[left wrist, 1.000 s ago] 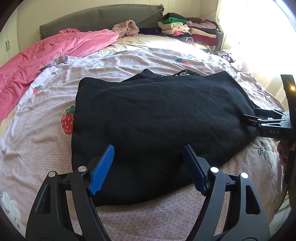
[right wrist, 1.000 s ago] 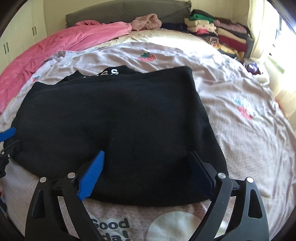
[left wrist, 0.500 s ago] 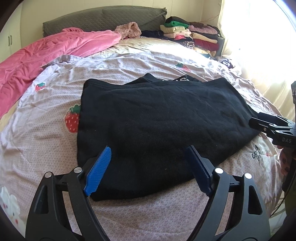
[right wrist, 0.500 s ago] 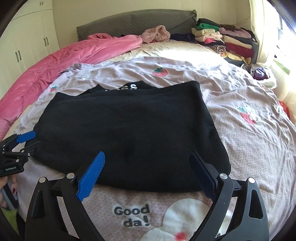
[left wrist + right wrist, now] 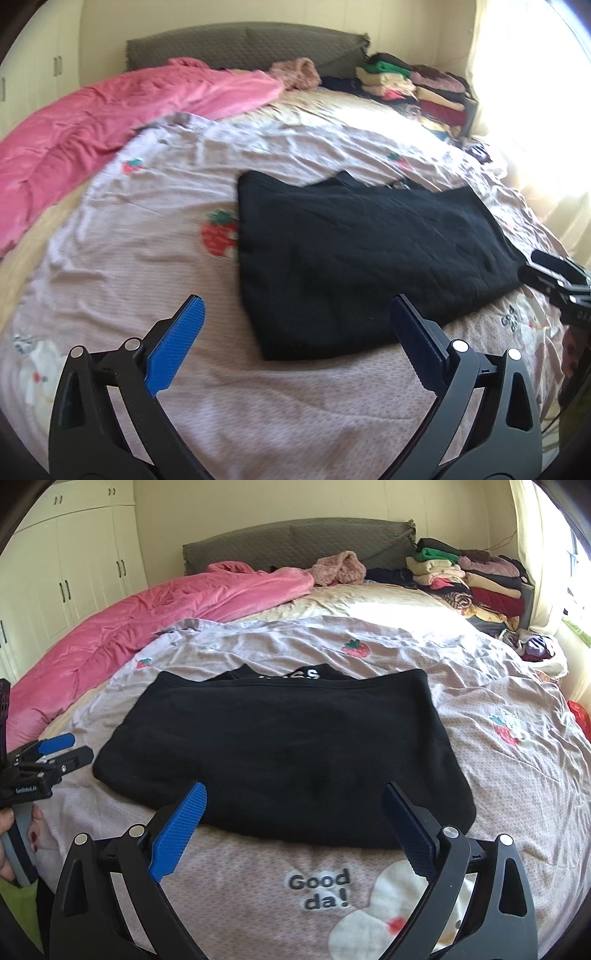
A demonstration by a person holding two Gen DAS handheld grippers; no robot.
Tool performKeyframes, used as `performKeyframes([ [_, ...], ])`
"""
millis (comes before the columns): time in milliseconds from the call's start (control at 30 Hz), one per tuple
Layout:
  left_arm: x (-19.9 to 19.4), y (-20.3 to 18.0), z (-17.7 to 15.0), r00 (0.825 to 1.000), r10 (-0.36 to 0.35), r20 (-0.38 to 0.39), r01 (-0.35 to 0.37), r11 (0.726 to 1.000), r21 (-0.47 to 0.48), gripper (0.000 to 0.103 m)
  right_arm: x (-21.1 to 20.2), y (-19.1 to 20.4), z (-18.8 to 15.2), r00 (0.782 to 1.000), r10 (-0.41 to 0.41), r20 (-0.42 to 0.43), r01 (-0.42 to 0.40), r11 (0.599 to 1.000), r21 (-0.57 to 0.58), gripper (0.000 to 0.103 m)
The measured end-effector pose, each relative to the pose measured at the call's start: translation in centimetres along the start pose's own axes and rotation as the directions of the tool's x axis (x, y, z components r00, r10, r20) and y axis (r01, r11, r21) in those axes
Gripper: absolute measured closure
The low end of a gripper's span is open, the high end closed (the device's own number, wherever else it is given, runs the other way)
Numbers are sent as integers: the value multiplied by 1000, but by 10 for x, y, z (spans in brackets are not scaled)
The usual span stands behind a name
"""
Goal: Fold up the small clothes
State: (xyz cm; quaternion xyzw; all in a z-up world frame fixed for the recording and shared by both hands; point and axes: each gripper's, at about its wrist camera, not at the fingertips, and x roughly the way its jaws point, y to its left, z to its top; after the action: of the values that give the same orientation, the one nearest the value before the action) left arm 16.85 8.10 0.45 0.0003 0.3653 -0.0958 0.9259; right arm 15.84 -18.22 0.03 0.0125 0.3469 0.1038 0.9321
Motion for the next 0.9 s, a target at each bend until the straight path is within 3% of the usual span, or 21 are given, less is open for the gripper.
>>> performKeyframes([
  [233,-19,28,13,995,92,-40,-93,996,-19,9,-5,32,9,998,57,19,-56,997,-53,8],
  [500,-39,55,42,986,167,-26,-168,986,-19,9,-1,73,24,991,131,26,-127,983,-134,7],
  [900,-17,57,93,991,131,-38,-132,991,-21,9,17,123,28,978,208,-13,-204,944,-258,7],
])
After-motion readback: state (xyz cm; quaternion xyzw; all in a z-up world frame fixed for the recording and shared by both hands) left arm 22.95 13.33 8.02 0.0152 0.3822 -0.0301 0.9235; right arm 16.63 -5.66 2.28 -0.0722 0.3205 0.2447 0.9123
